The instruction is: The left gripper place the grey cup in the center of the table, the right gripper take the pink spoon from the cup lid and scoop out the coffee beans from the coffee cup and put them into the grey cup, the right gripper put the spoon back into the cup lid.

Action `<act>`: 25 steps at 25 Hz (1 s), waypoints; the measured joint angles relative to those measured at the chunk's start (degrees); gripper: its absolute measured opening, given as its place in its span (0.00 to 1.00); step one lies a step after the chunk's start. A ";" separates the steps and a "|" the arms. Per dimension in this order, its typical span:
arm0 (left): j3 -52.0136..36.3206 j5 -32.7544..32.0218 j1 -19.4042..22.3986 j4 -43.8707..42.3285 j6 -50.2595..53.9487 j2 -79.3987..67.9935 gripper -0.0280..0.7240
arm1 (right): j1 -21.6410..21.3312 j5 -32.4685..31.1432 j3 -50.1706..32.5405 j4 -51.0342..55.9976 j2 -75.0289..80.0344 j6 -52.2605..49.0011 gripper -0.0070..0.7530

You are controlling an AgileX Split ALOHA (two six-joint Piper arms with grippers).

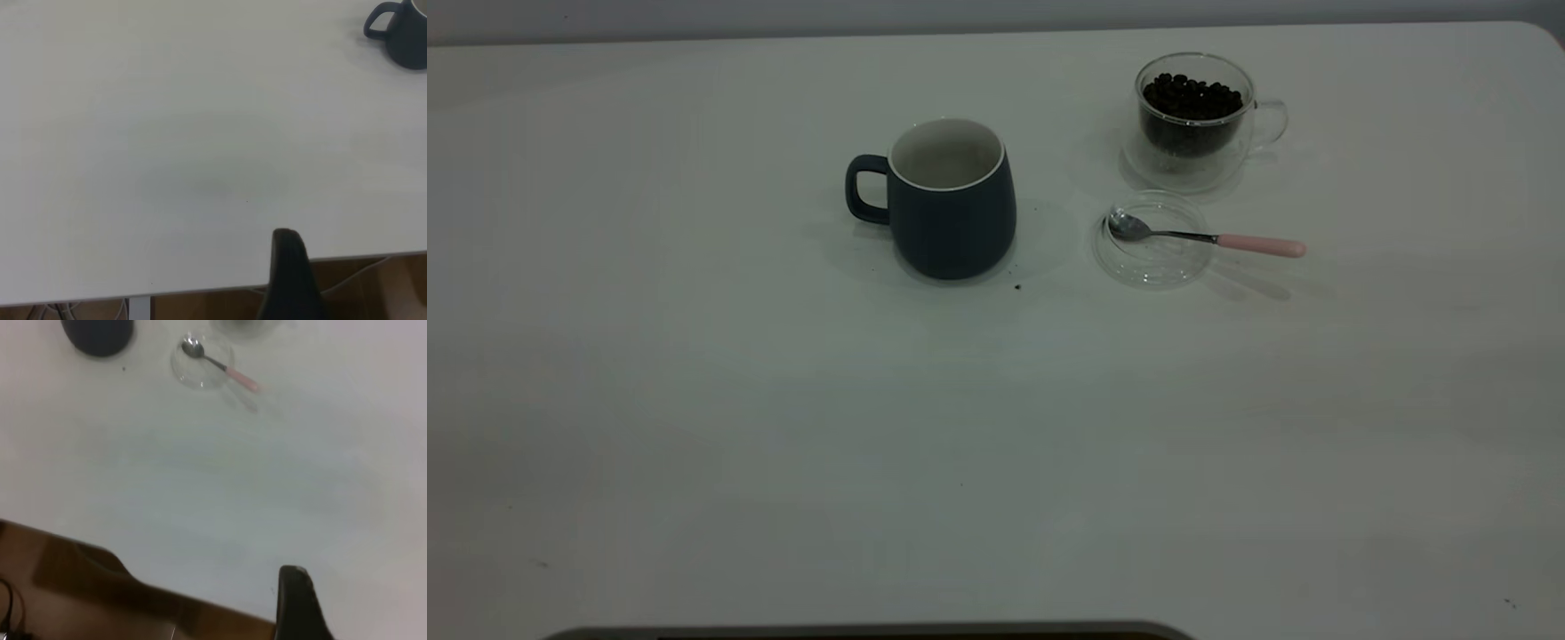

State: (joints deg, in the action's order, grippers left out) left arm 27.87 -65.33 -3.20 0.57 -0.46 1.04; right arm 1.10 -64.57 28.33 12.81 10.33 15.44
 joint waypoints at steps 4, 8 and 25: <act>0.00 0.00 0.00 0.00 0.00 0.00 0.79 | 0.68 -0.13 -1.00 -0.78 -5.47 0.00 0.66; 0.00 0.00 0.00 0.00 0.00 0.00 0.79 | 0.68 -0.27 -1.24 -3.04 -8.36 -0.92 0.66; 0.00 0.00 0.00 0.00 0.13 0.00 0.79 | 0.68 -0.27 -1.24 -3.84 -8.41 -3.42 0.64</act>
State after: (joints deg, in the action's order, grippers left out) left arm 27.87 -65.33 -3.20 0.57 -0.33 1.04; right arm 1.78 -64.84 27.09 8.97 1.92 12.02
